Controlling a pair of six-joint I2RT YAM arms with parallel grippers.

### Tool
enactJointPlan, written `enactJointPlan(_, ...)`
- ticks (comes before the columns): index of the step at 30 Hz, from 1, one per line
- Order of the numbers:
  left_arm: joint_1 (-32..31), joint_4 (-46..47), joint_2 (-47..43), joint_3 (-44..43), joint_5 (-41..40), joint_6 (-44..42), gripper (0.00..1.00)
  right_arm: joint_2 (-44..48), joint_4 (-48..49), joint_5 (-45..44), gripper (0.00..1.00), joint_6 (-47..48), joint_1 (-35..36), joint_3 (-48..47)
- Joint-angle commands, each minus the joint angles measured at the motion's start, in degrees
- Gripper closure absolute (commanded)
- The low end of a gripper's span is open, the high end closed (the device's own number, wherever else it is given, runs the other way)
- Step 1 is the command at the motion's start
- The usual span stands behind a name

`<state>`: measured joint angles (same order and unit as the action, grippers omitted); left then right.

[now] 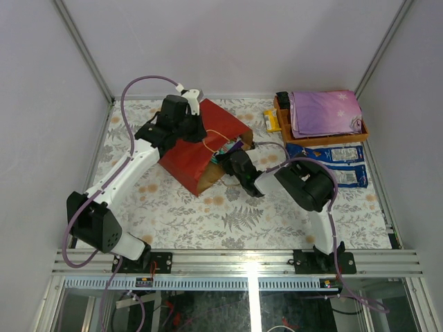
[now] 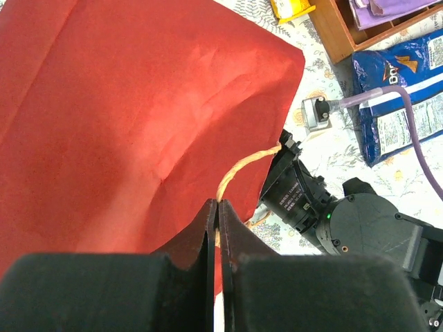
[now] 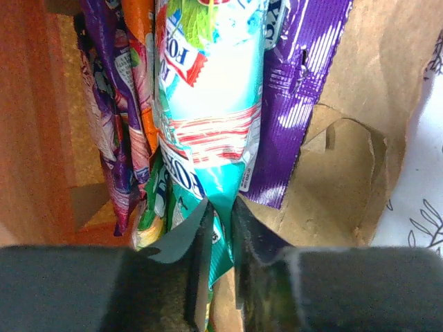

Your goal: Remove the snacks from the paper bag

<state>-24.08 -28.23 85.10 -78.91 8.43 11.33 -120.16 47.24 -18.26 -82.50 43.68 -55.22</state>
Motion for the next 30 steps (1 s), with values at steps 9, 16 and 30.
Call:
enactJointPlan(9, 1.9, 3.62, -1.53, 0.74, 3.19, 1.66, 1.0, 14.49, 1.45, 2.06, 1.0, 8.15, -0.45, 7.75)
enactJointPlan(16, 2.76, 3.88, -1.86, 0.87, 3.51, 2.0, 1.0, 34.28, -16.24, 14.75, 1.0, 18.77, -0.54, 16.5)
enactJointPlan(30, 2.94, 3.72, -1.73, 0.8, 4.17, 2.38, 1.0, 70.96, -64.61, 14.29, 1.0, 37.42, -6.19, 30.79)
